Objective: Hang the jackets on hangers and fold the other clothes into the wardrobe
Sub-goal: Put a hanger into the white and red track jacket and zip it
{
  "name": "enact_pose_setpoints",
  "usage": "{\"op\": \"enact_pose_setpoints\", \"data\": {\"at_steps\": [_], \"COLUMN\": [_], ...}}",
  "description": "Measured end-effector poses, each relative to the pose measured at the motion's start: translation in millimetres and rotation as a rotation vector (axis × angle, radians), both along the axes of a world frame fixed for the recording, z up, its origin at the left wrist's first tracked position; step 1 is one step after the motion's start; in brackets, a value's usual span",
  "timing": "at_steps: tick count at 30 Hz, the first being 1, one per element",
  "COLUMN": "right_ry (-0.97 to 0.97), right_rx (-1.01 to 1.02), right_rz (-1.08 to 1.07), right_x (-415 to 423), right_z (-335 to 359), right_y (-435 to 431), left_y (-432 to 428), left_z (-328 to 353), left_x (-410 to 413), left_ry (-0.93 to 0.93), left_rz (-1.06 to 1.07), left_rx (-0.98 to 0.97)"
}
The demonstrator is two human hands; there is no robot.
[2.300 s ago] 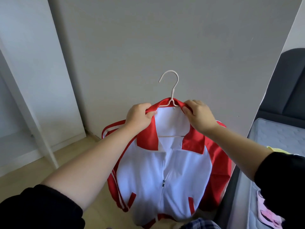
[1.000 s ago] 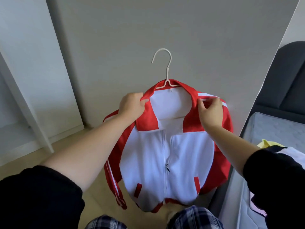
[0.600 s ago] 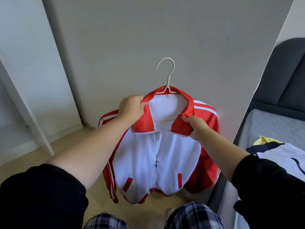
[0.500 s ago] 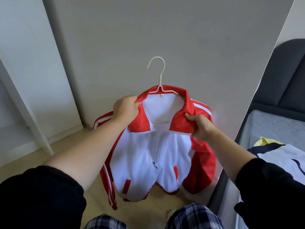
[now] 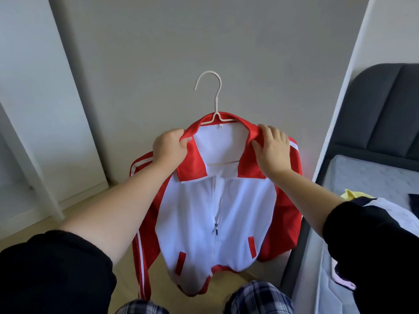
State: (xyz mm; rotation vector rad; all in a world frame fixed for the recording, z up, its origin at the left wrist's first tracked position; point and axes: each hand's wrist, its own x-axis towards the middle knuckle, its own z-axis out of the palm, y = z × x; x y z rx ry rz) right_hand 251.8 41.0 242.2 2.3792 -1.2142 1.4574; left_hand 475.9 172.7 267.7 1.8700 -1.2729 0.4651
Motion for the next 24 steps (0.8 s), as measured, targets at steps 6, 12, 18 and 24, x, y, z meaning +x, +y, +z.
{"op": "enact_pose_setpoints", "data": {"at_steps": [6,12,18,24], "right_ry": [-0.103,-0.257,-0.348,-0.369], "right_rx": [-0.074,-0.167,-0.304,-0.455], "right_rz": [-0.111,-0.212,-0.36,-0.487], "right_x": [-36.2,-93.8,-182.7,-270.0], "right_z": [62.4,150.0,221.4,242.9], "right_y": [15.9,54.7,96.9,137.7], "left_y": [7.0,14.6,31.2,40.7], "left_z": [48.2,131.9,203.3,220.8], "left_x": [-41.0,-99.7,-187.7,-269.2], "left_ry": [0.015,0.039,0.003,0.027], "left_rz": [-0.039,-0.112,-0.207,-0.33], "left_rx": [-0.083,-0.236,-0.368,-0.429]}}
